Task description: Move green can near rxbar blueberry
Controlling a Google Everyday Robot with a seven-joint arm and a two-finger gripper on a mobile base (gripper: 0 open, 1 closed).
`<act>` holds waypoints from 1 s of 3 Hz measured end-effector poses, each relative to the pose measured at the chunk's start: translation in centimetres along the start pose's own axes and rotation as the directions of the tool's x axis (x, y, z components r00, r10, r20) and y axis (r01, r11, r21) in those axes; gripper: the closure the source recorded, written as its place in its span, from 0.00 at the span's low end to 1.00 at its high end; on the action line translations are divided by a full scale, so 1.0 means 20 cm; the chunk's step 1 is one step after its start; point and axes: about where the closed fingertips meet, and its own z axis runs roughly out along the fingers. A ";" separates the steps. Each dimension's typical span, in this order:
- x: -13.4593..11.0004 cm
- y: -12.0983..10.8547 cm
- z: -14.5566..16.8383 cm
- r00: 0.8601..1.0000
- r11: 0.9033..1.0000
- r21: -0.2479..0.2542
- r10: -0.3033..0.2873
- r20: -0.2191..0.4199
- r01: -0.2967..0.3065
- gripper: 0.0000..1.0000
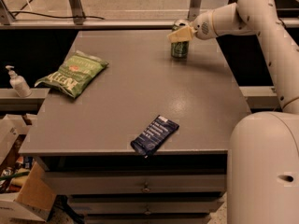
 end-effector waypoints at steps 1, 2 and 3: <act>-0.01 0.05 -0.13 0.999 0.999 -0.038 -0.027 0.027 0.028 0.87; -0.02 0.17 -0.30 0.996 0.990 -0.118 -0.076 0.052 0.081 1.00; 0.00 0.32 -0.45 0.988 0.963 -0.226 -0.139 0.065 0.150 1.00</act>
Offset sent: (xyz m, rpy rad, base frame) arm -0.1074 -0.0458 0.0586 0.0555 -0.0777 0.2577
